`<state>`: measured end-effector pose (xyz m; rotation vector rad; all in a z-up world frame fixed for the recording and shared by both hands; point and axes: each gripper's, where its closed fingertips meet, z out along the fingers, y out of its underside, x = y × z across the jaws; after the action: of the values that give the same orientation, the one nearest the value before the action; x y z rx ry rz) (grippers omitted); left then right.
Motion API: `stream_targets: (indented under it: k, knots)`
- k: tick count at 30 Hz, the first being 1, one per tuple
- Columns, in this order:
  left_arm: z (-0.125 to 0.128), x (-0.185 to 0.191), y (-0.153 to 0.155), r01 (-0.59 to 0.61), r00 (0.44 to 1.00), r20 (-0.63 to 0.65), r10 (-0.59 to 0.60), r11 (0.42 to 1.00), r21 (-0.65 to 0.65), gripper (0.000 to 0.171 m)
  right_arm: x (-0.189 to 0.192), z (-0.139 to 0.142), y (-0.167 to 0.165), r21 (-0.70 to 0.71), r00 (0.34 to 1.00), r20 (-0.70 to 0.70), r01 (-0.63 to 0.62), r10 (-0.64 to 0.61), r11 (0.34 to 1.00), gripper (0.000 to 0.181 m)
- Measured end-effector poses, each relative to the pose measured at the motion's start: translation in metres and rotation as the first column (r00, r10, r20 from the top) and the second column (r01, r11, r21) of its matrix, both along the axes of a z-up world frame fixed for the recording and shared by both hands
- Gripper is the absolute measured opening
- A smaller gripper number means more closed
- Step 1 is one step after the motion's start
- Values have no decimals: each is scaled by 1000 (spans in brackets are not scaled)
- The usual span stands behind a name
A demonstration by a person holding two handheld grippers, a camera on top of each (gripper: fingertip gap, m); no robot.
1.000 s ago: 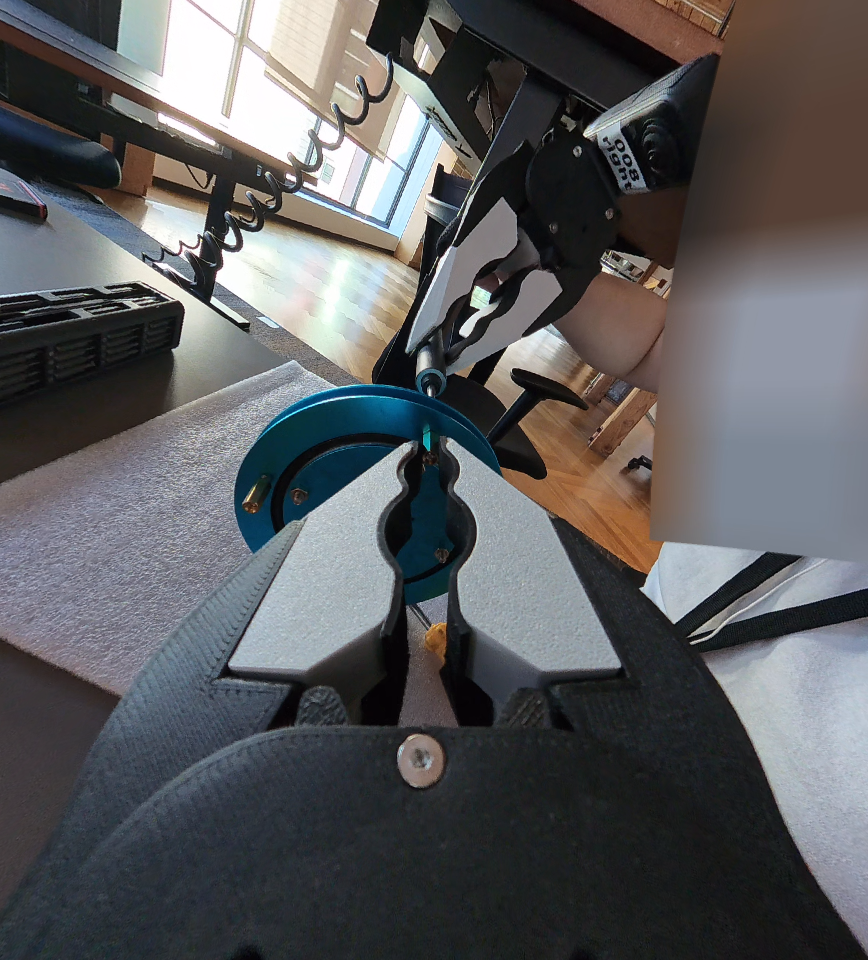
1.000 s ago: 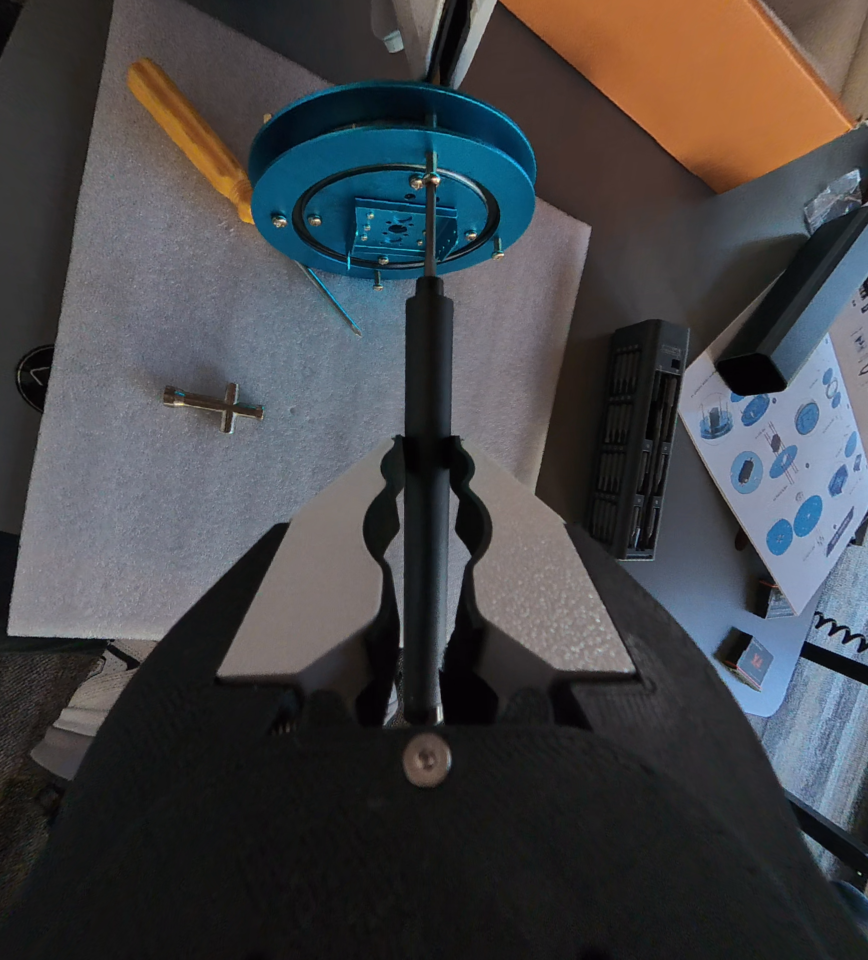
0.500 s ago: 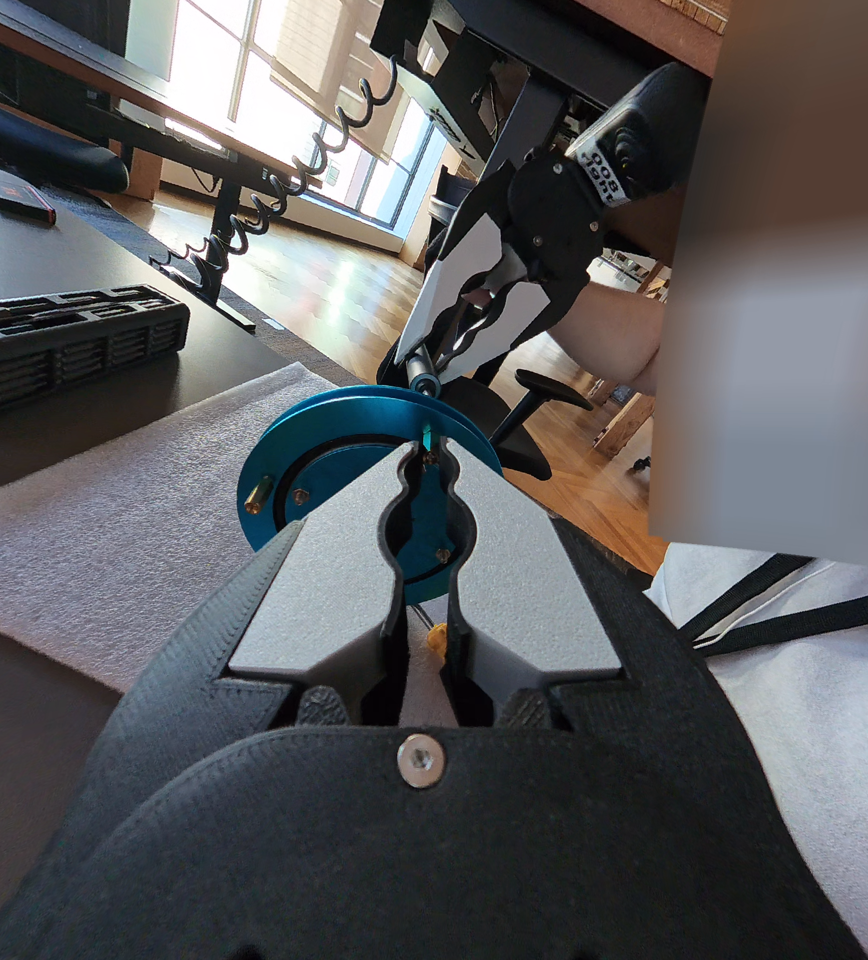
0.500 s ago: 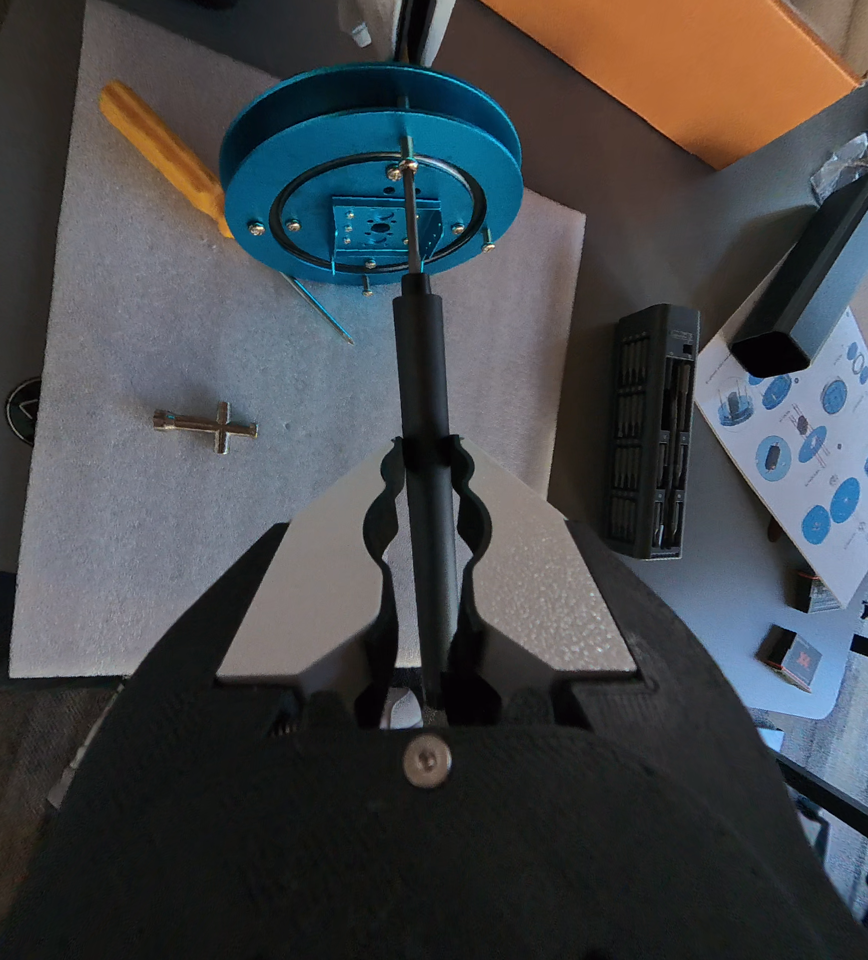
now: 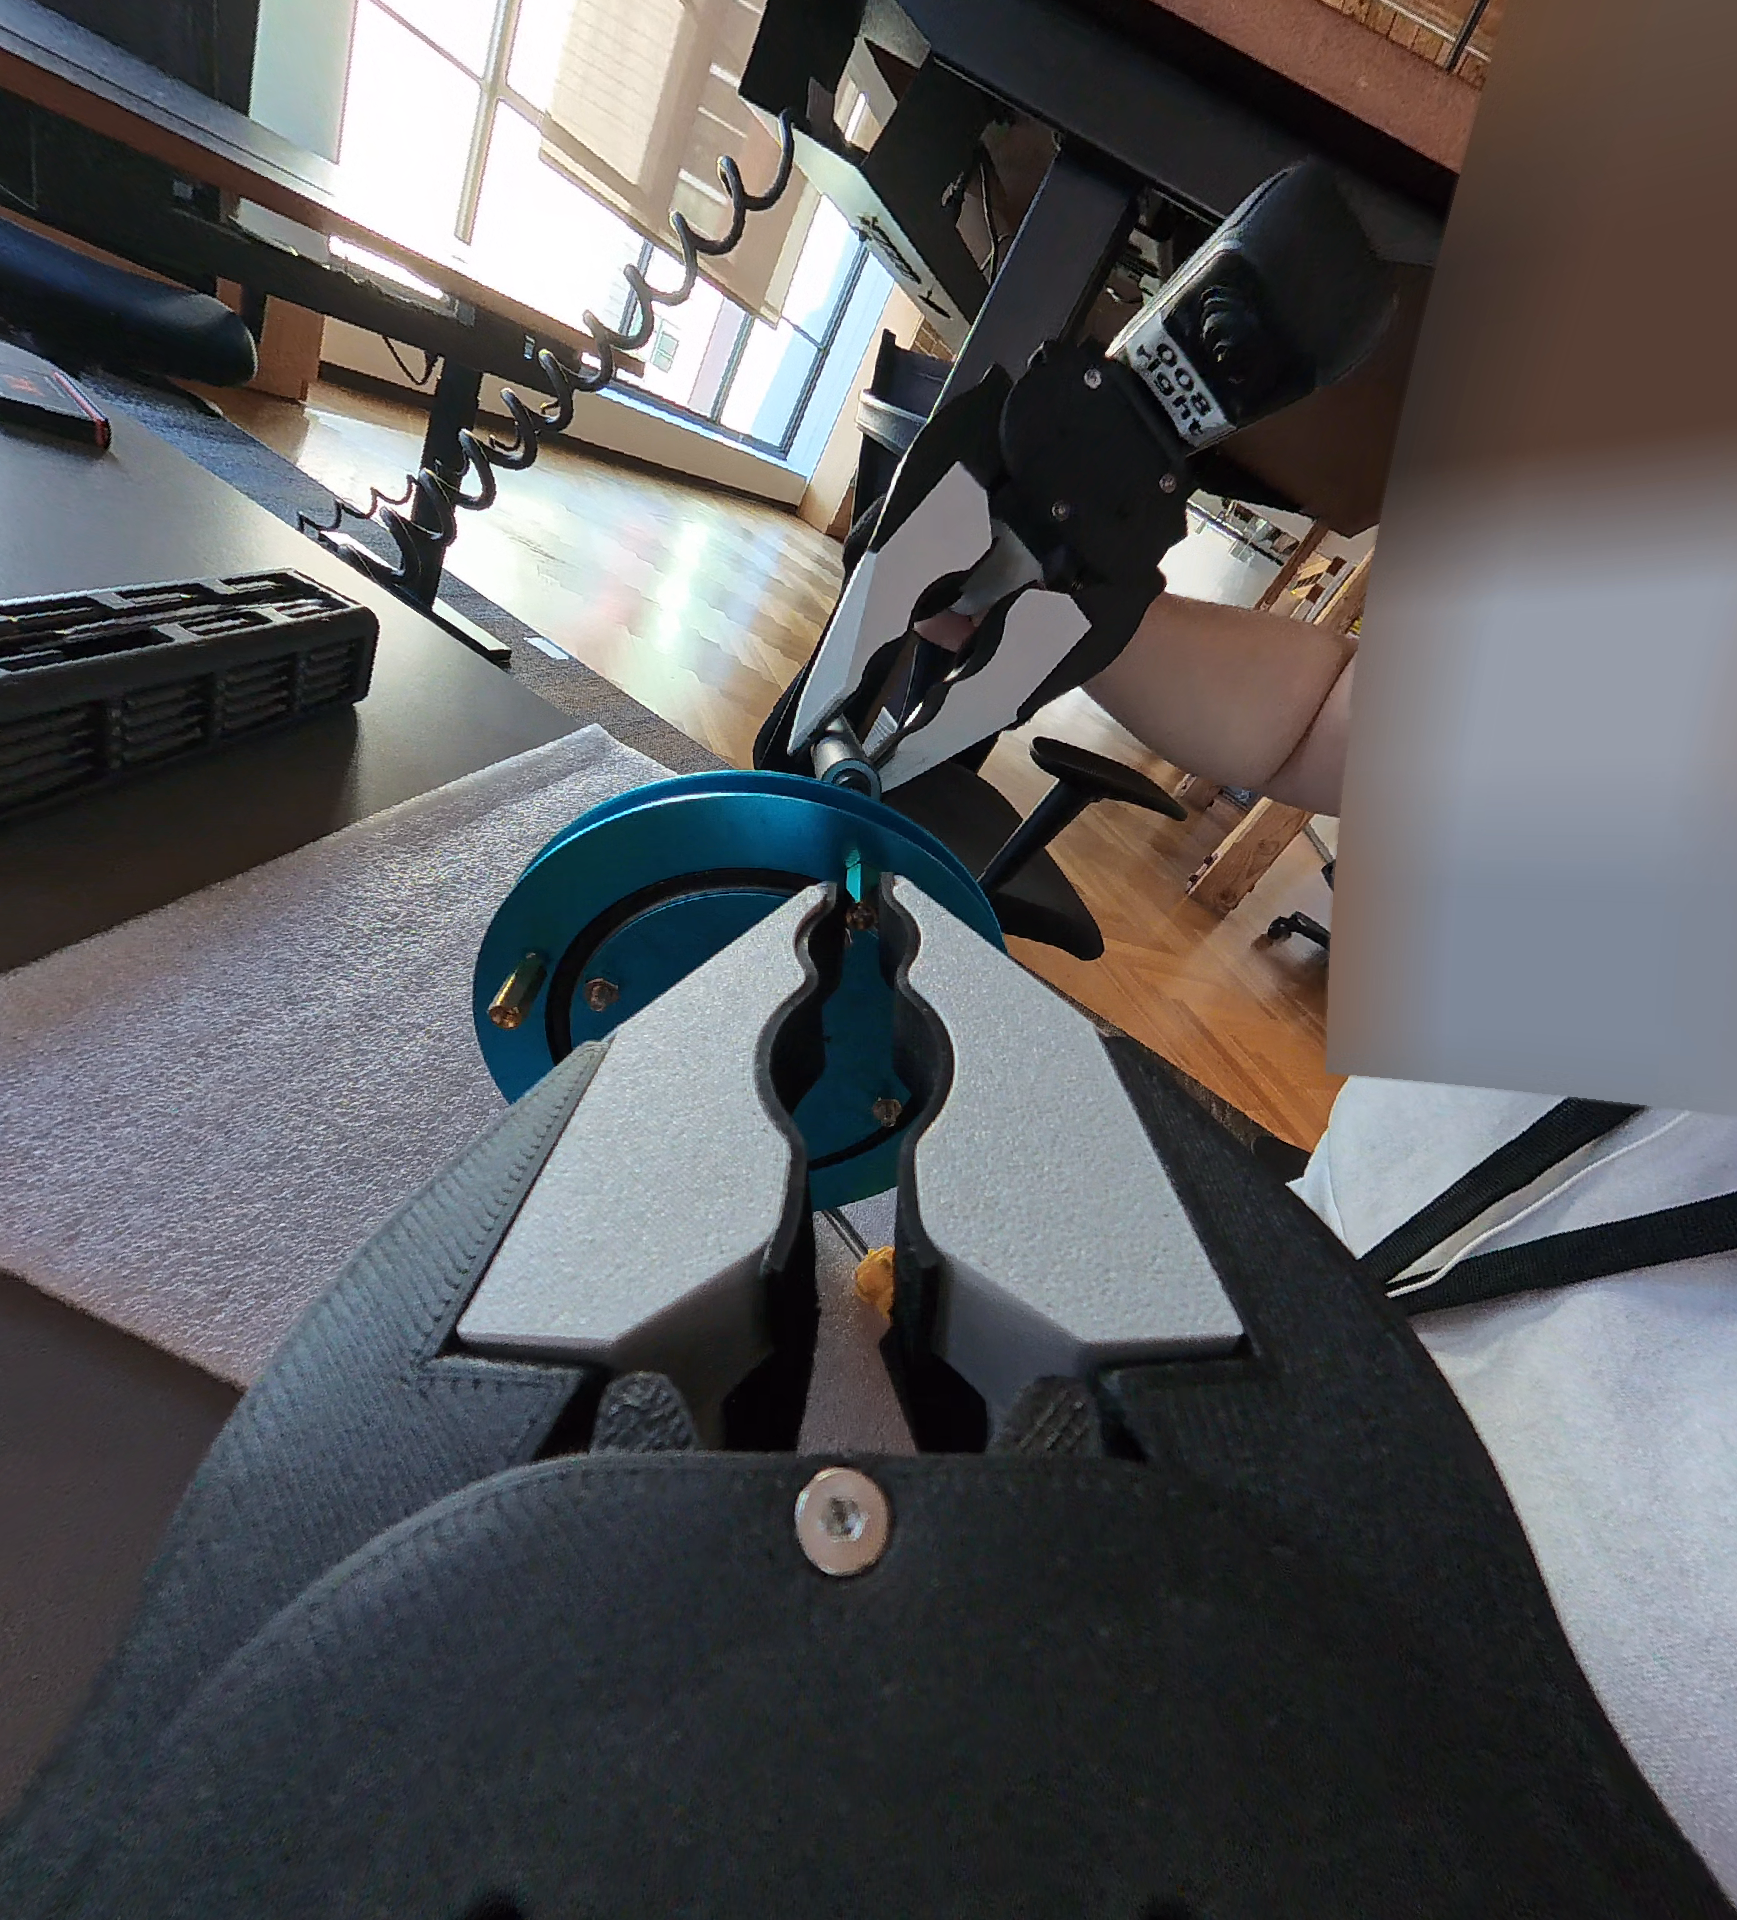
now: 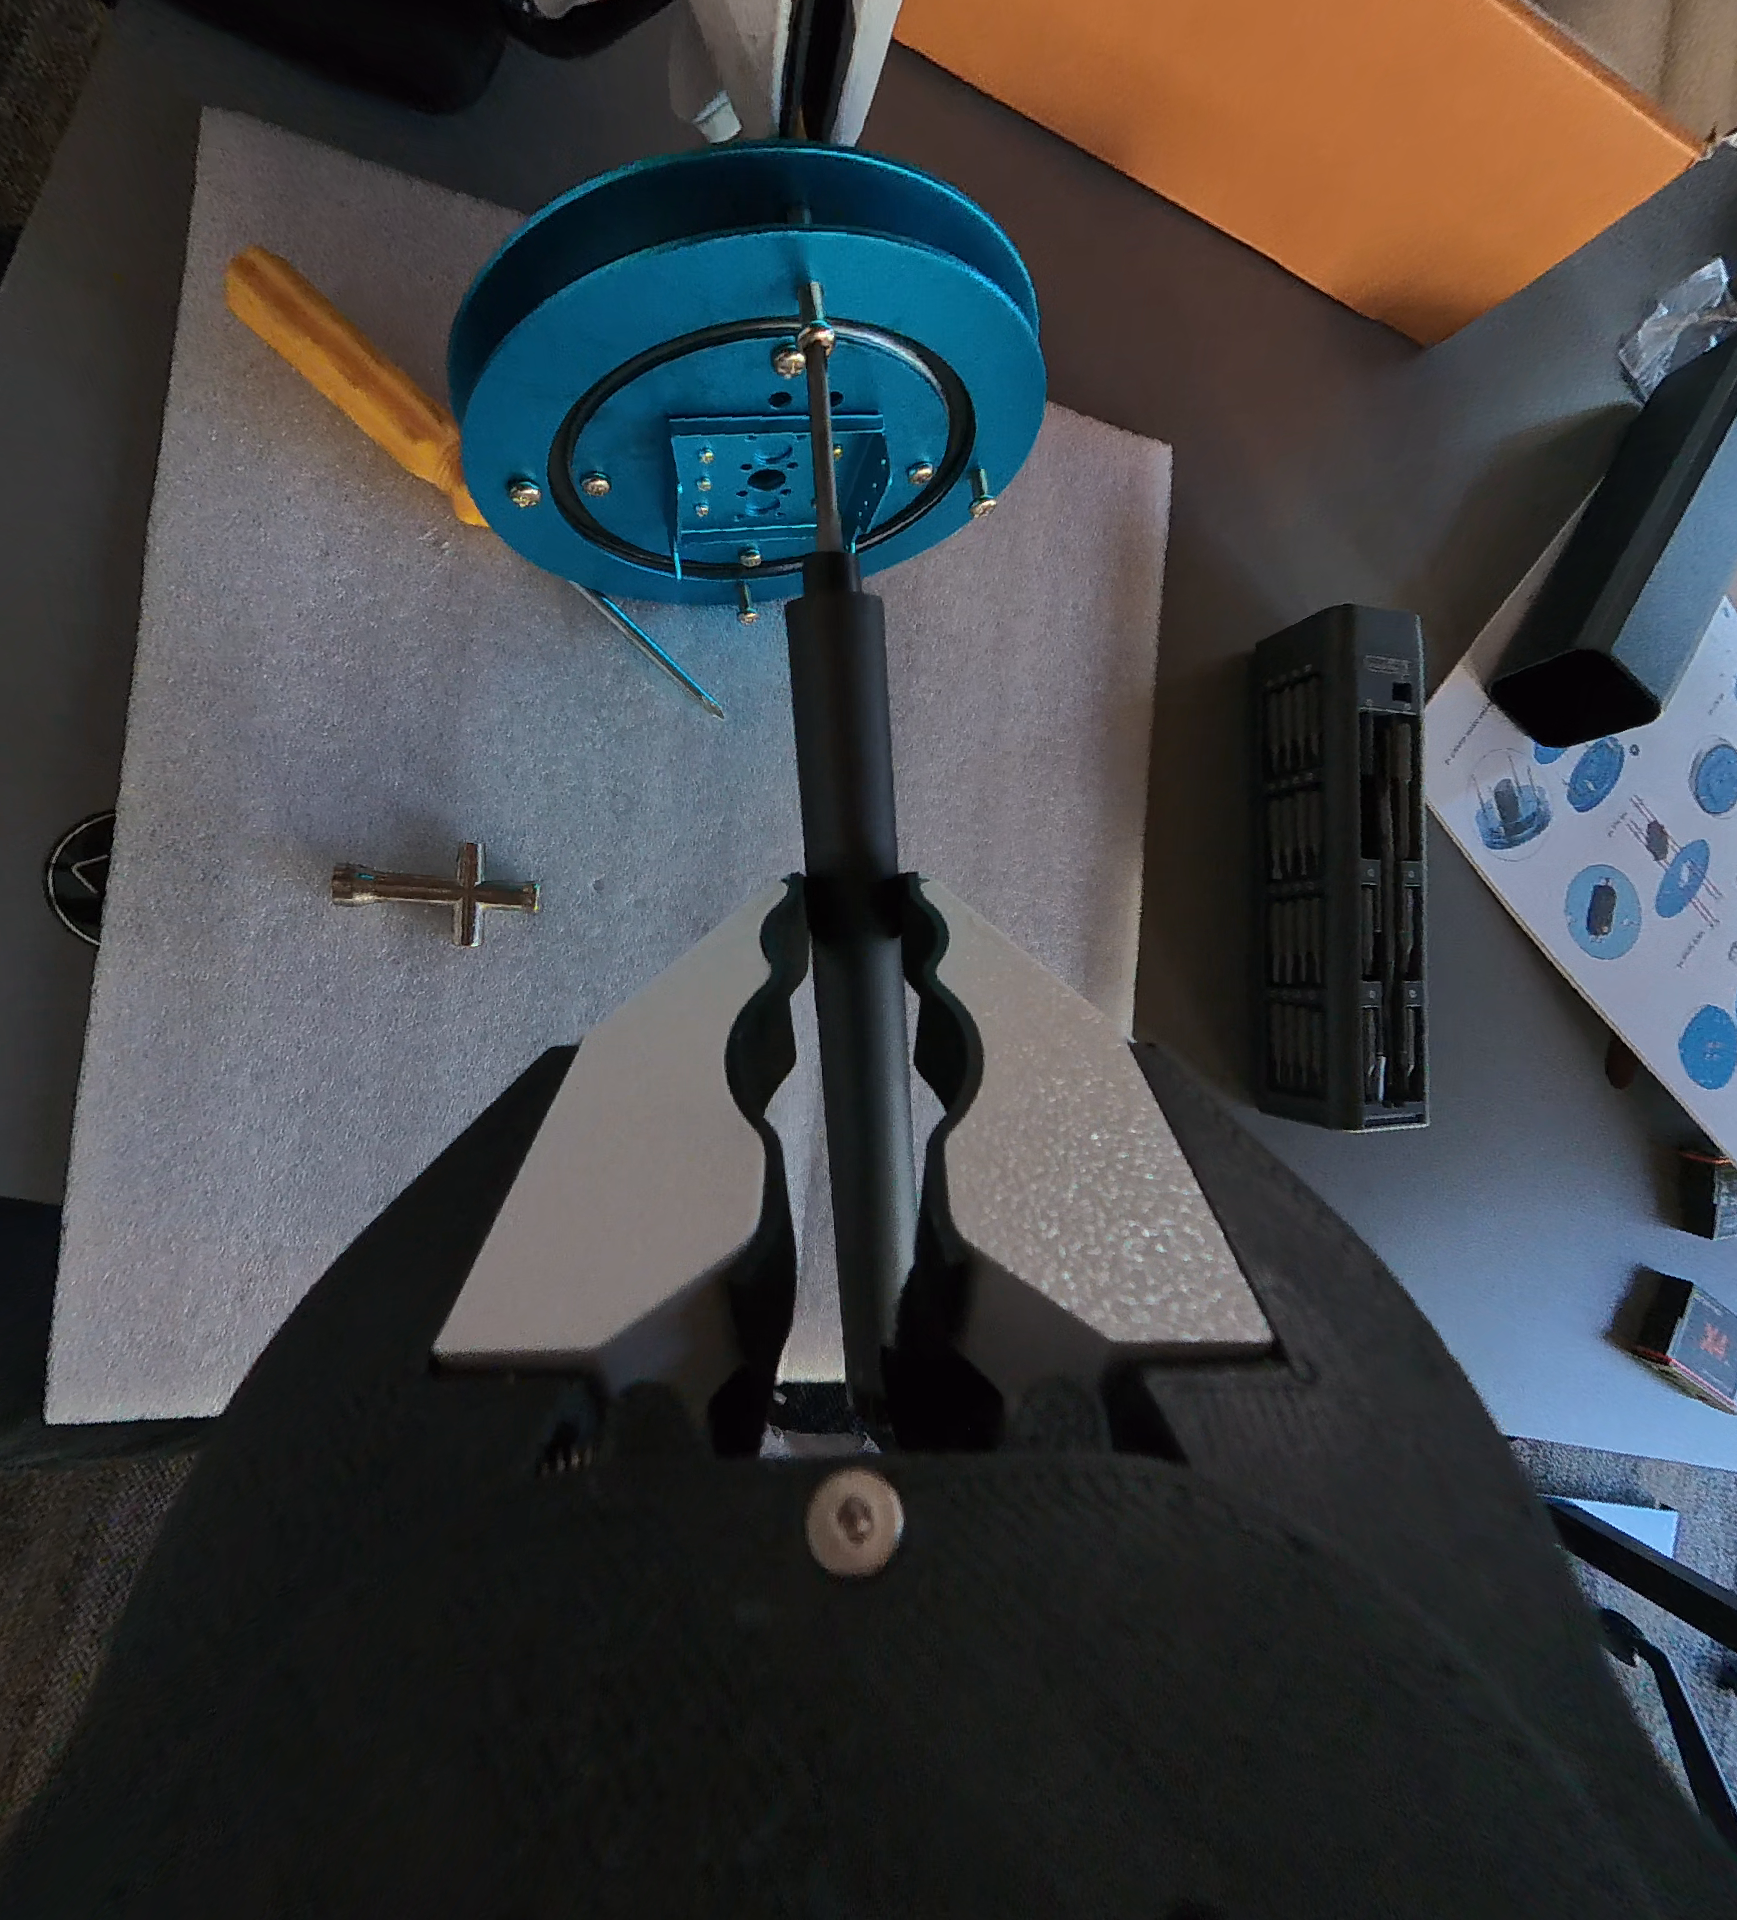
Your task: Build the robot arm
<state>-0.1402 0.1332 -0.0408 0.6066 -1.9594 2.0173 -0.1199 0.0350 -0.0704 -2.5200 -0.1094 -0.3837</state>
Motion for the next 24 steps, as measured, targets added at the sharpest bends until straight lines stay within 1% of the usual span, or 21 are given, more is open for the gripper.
stream_targets:
  k: [7, 16, 21, 24]
  knots:
    - [0, 0, -2, 8, 1000, 0, -8, 1000, 4, 4, -4, -6, 1, 39, 999, -50, 7, -5, 999, 16]
    - [0, 1, -10, 28, 1000, -7, -28, 999, 31, 4, -11, -22, 2, 184, 986, -168, 44, -13, 982, 16]
    - [1, 0, -14, 44, 999, -17, -43, 998, 41, 4, -13, -27, 2, 237, 985, -169, 22, 19, 971, 16]
    - [1, 2, -14, 47, 999, -24, -45, 998, 53, 4, -13, -26, 2, 264, 982, -189, 31, 20, 964, 16]
